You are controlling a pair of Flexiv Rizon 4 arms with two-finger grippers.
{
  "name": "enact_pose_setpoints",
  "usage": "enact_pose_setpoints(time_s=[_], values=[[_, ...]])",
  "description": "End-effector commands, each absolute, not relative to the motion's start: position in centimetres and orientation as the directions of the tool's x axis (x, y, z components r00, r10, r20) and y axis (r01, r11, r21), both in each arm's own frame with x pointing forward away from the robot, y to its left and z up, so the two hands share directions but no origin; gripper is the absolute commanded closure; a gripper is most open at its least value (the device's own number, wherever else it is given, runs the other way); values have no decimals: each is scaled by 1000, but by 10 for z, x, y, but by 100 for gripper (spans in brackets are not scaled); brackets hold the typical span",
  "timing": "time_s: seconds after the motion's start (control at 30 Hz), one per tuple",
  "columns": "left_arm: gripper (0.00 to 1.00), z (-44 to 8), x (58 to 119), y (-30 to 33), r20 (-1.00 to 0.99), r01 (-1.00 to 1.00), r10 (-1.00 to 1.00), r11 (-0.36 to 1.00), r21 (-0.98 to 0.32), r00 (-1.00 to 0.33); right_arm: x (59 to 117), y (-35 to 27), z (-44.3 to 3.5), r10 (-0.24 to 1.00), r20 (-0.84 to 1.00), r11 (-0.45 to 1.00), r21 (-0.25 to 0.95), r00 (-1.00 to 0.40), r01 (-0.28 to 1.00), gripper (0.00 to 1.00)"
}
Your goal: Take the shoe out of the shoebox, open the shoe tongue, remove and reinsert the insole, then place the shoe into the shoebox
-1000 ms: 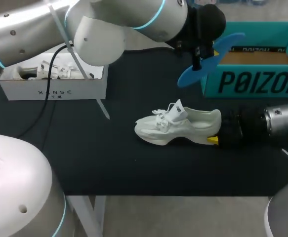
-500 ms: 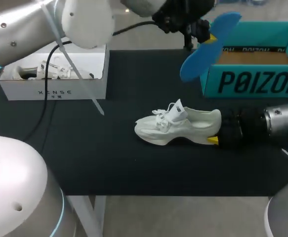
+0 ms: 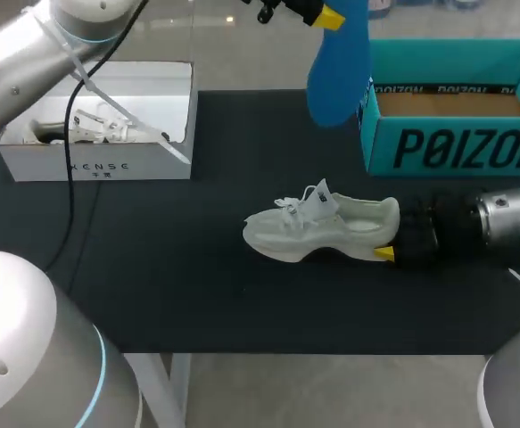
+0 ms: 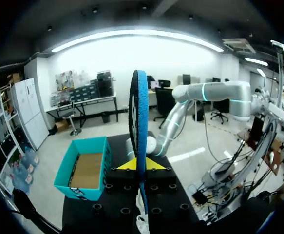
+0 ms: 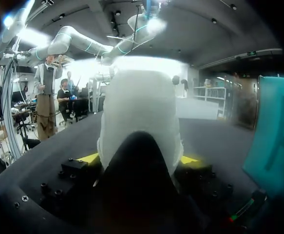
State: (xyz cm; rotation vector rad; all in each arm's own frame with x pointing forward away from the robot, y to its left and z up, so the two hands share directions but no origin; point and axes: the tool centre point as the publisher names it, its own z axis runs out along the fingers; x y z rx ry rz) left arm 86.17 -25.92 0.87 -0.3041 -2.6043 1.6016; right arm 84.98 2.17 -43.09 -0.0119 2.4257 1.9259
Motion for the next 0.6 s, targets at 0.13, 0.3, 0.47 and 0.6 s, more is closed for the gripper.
enact_pose_setpoints(time_s=[0.13,0.3,0.47,0.6], values=[[100,29,872,-238,17,83,196,489,-868,-980,850,24,-436,22,-39,228,973,-999,-33,100],[100,43,883,-216,78,34,201,500,-865,-977,850,24,-436,22,-39,228,973,-999,-33,100],[100,62,884,-200,99,20,227,471,-882,-969,850,24,-436,22,-39,228,973,-999,-33,100],[100,76,880,-200,96,28,241,463,-886,-966,850,24,-436,22,-39,228,973,-999,-33,100]])
